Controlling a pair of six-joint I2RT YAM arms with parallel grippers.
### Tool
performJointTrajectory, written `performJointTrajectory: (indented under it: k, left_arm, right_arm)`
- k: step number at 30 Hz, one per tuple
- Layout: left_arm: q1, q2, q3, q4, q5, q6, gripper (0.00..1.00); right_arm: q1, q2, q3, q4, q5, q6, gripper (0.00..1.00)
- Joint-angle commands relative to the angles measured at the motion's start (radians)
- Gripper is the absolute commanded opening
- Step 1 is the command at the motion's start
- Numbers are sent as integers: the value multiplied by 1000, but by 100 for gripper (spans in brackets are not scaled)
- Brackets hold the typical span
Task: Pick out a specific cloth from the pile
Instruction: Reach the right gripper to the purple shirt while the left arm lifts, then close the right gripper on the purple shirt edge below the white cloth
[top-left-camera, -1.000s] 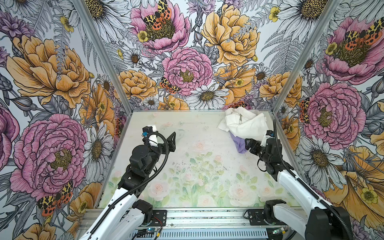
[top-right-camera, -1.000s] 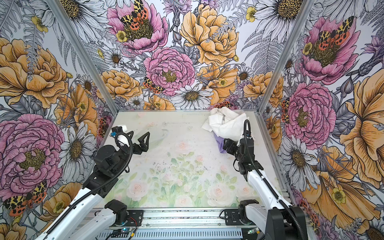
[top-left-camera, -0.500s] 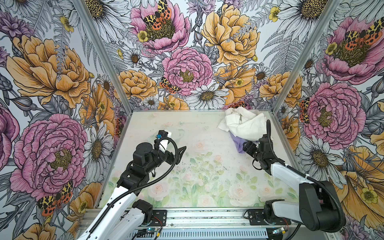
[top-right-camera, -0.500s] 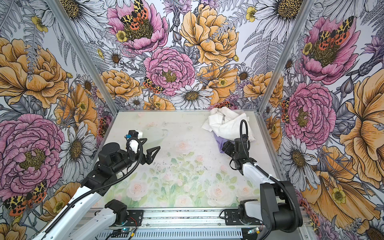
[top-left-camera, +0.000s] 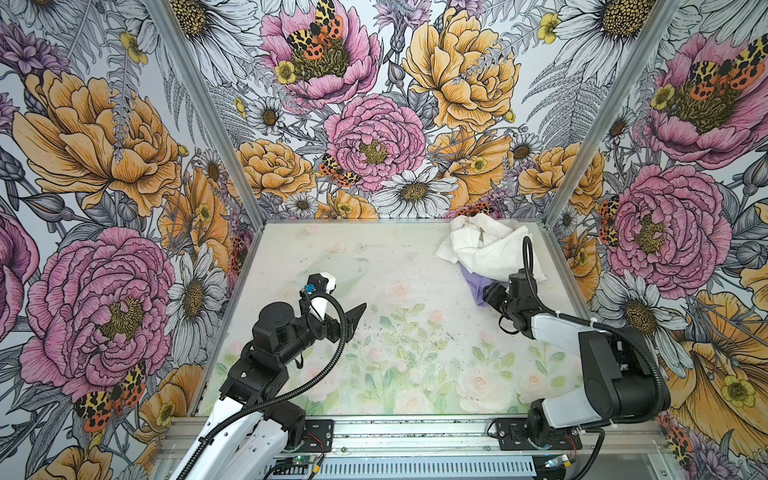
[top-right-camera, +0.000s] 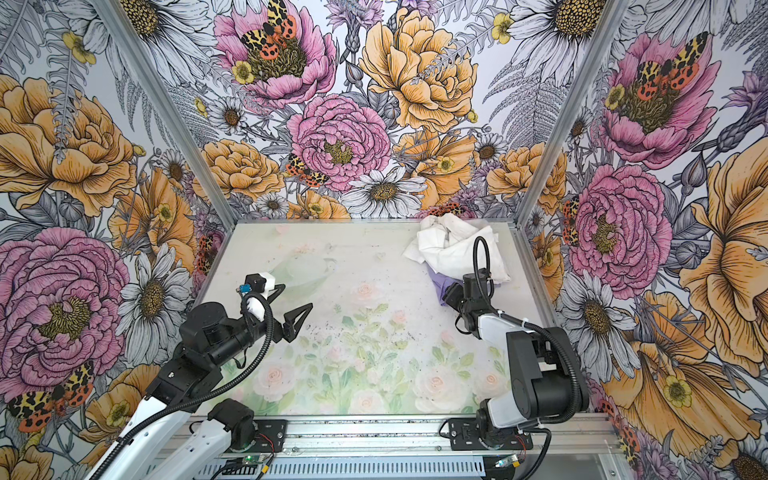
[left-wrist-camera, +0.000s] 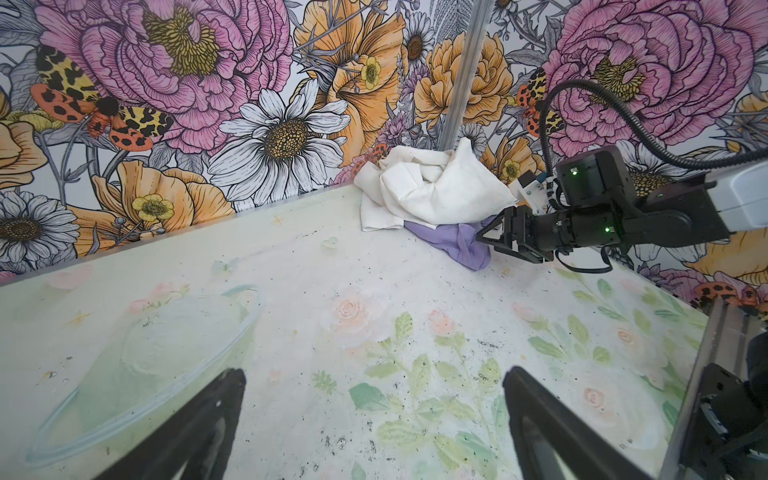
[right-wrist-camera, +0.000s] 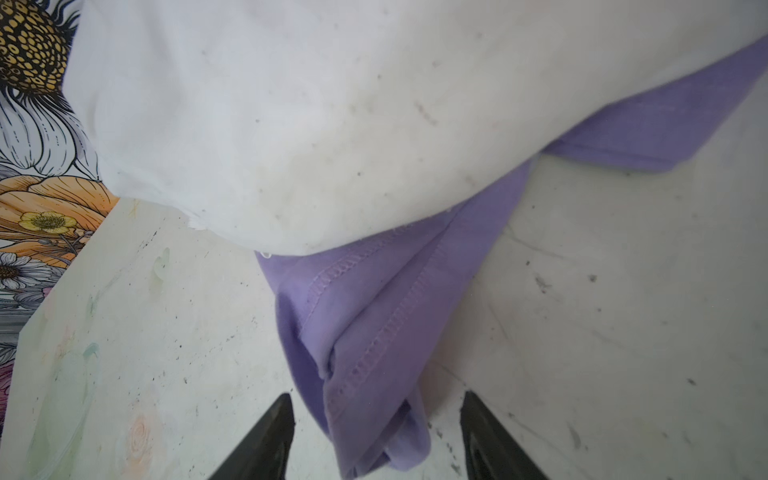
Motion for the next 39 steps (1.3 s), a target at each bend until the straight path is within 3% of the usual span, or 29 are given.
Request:
performJointTrajectory:
  k: [1, 12, 21, 31, 39]
  left_arm:
    - [-6, -9, -12, -27, -38, 29, 99]
    - [-6, -14, -12, -34, -42, 33, 99]
    - [-8, -17, -12, -35, -48, 33, 99]
    - [-17, -20, -12, -38, -56, 34, 99]
    - [-24, -22, -12, -41, -68, 39, 99]
  right_arm:
    - [4, 36, 43, 50, -7, -1, 62]
    - [-3, 129, 91, 71, -2, -9, 59]
    - [-20, 161, 96, 94, -1, -7, 39]
    - [-39, 137, 87, 119, -28, 0, 4]
    - [-44, 36, 81, 124, -37, -14, 0]
